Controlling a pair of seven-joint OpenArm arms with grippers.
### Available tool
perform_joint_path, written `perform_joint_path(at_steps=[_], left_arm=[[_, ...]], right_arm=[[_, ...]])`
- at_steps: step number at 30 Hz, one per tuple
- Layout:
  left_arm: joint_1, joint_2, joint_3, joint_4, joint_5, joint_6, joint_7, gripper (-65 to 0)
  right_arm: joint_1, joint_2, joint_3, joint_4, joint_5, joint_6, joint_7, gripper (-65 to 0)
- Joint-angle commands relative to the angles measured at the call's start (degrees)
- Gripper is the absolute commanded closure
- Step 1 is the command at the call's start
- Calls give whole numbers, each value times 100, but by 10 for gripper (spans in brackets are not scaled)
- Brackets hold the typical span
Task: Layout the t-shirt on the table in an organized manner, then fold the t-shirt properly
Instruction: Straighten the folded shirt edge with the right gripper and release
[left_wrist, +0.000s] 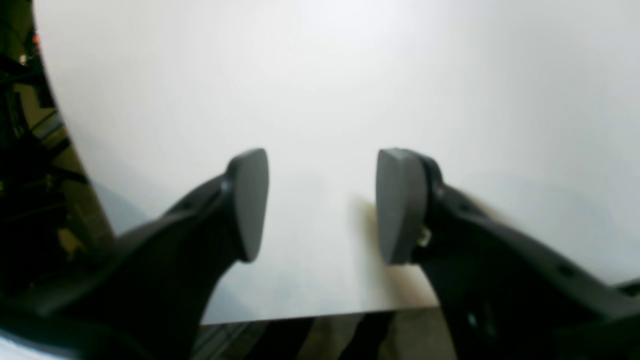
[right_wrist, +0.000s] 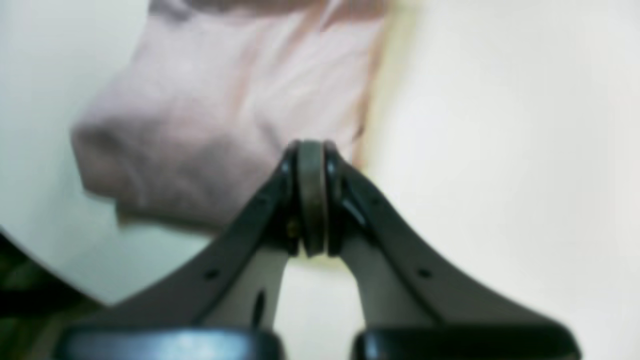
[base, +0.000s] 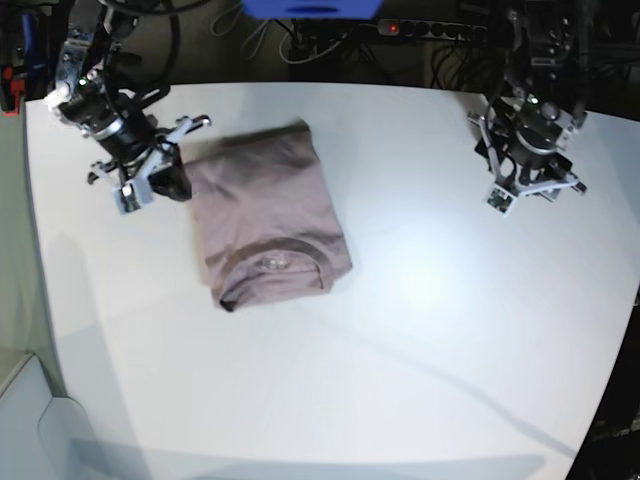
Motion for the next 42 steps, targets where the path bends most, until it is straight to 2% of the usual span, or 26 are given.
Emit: perform_joint_path(at_steps=[1,5,11,18,20,25,28,37,42], left_arm=[[24,6,-15,147,28,37,-58,-333],[191,191,-15,341,28,37,-58,-333],[490,279,-15,393,28,37,-58,-333],[868,323,-24,429,28,37,-67,-333],[947,437,-24,429,28,37,-67,-333],[1132,525,-24,429,28,37,-67,-333],[1220,595,-24,429,28,37,-67,-333],[1501,595,-24,420,28,37,-67,-333],[1510,621,-24,420,28,37,-67,-333]], right_arm=[[48,29,79,64,69,23,95,0],[233,73,334,-560,69,23,95,0],[338,161,290,-1387,69,23,95,0],[101,20,290,-1387,60,23,60,0],[-13,-6,281,-1387,60,23,60,0],[-216,29,-158,-1378,69,23,95,0],[-216,38,-193,-1378,51,23,95,0],[-145,310,554,-1422,43,23,69,0],[127,381,580,-1431,43,23,60,0]])
